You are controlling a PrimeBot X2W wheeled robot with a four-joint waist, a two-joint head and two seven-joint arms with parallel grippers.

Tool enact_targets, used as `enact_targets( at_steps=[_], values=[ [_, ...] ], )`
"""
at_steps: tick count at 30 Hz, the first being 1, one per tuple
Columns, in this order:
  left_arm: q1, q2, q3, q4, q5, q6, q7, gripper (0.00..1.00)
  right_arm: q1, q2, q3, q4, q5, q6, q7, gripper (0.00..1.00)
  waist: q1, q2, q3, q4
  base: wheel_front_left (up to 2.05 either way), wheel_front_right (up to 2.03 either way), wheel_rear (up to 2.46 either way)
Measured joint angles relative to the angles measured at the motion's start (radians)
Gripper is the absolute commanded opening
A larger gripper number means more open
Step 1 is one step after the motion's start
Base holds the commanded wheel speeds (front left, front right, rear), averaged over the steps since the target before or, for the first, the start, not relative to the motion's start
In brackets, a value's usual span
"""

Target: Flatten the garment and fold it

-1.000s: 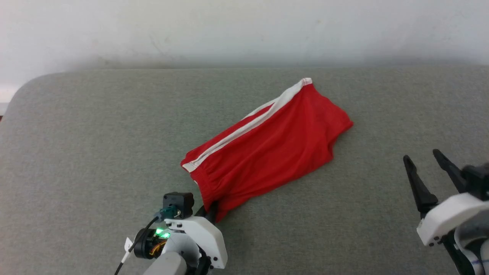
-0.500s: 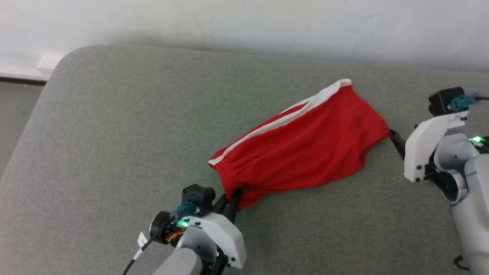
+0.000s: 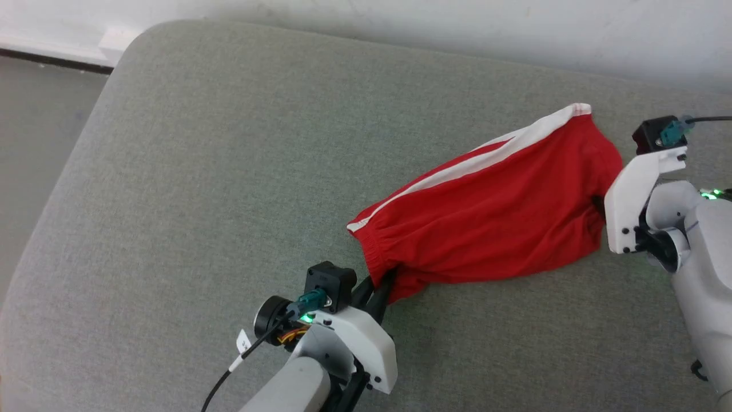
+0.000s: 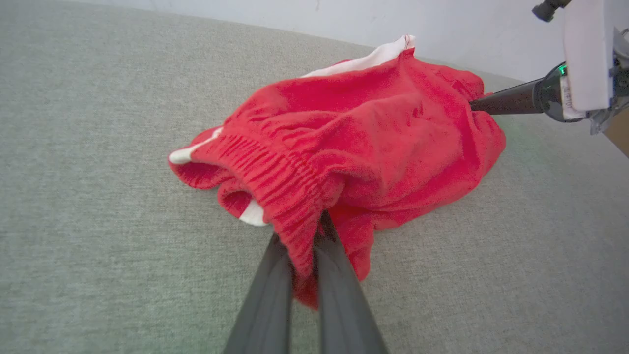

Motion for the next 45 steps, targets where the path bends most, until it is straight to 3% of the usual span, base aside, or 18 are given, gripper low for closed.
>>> enact_targets(
  at_steps=[4,5,6,14,22,33,38,45],
  values=[
    [-0.004,-0.004,-0.007,0.015,0.0,-0.003,0.0,0.0,-0.029,-0.011,0.061,0.03,0.029,-0.002,-0.009,1.0,-0.0001,0.0,0.017,0.011,0.0,0.0,0.0],
    [-0.006,-0.004,-0.009,0.019,0.0,-0.008,0.0,0.0,-0.033,-0.018,0.08,0.036,0.041,-0.002,-0.008,0.43,-0.0001,0.0,0.019,0.013,0.0,0.0,0.0],
    [-0.008,-0.005,-0.01,0.023,0.0,-0.008,0.0,0.0,-0.034,-0.023,0.096,0.039,0.054,-0.002,-0.008,0.0,0.0,0.0,0.021,0.014,0.0,0.0,0.0],
    [-0.015,-0.002,-0.011,0.056,-0.002,-0.008,-0.006,0.0,-0.025,-0.037,0.152,0.062,0.153,0.0,-0.086,0.0,0.0001,-0.0002,-0.009,0.001,0.0,0.0,0.0],
    [0.018,0.038,-0.002,0.073,-0.019,-0.008,-0.008,0.0,0.089,-0.062,0.15,0.031,0.289,0.0,-0.162,0.0,0.0,-0.0002,-0.081,-0.035,0.0,0.0,0.0],
    [0.11,0.117,-0.018,0.044,-0.051,-0.034,0.042,0.0,0.404,-0.091,0.048,-0.22,0.409,0.0,-0.206,0.0,-0.0002,-0.0002,-0.184,-0.125,0.0,0.0,0.0],
    [0.162,0.143,-0.026,0.019,-0.073,-0.036,0.07,0.0,0.612,-0.04,-0.065,-0.4,0.396,0.0,-0.196,0.0,-0.0002,-0.0001,-0.22,-0.167,0.0,0.0,0.0],
    [0.207,0.162,-0.025,-0.001,-0.114,-0.037,0.099,0.0,0.858,0.106,-0.198,-0.639,0.317,-0.001,-0.123,0.0,-0.0002,-0.0001,-0.24,-0.2,0.0,0.0,0.0]
  ],
)
